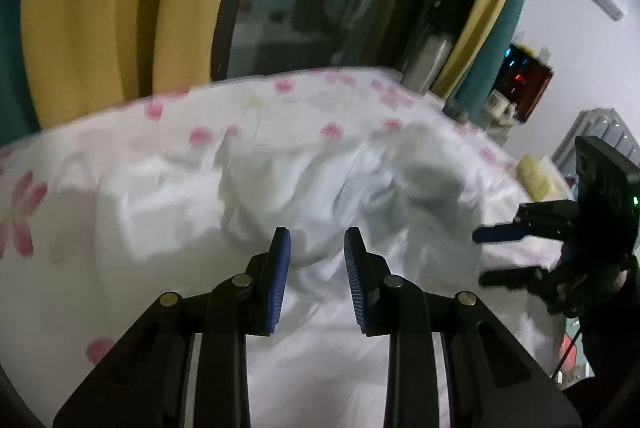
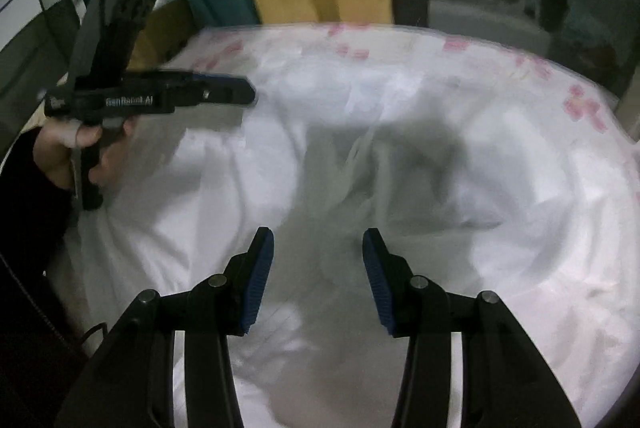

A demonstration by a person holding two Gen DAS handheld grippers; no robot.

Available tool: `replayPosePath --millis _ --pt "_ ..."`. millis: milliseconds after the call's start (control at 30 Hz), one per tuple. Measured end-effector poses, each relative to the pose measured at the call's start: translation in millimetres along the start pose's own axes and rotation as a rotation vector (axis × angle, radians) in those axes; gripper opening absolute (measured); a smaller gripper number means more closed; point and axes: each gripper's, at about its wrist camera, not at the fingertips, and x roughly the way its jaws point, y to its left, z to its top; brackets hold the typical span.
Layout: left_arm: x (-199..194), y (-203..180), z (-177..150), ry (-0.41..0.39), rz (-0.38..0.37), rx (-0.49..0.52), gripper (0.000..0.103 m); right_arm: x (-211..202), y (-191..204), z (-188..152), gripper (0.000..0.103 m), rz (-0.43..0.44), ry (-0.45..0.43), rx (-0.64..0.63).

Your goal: Fold large clothes

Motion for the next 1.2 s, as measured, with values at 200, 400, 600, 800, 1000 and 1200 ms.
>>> replayPosePath --millis 200,400,600,800,1000,1200 --pt "20.4 -4.7 20.4 -0.016 -0.007 0.015 0.039 -11.4 -34.1 29.2 0.046 -0.201 -0.111 0.047" --pt "57.1 6.7 15.6 0.056 0.004 -0.013 0.039 29.6 -63.4 24.9 0.046 -0.242 -0.032 0.115" --pt "67.2 20.5 9.2 0.073 -0.004 -0.054 0.039 40.6 -67.8 5.7 0.047 -0.245 0.011 0.135" --pt "67.1 22.2 7.1 0.090 0.013 -0.068 0.039 40.2 -64.5 2.3 0.056 -0.249 0.010 0.154" --pt "61.2 11.2 4.5 0.104 0.084 -0.007 0.039 39.3 -56.6 0.5 0.057 -0.268 0.028 0.133" --pt "45.8 6.1 4.4 0.090 0.108 0.010 0.039 26.9 -50.7 -7.1 0.057 -0.262 0.021 0.140"
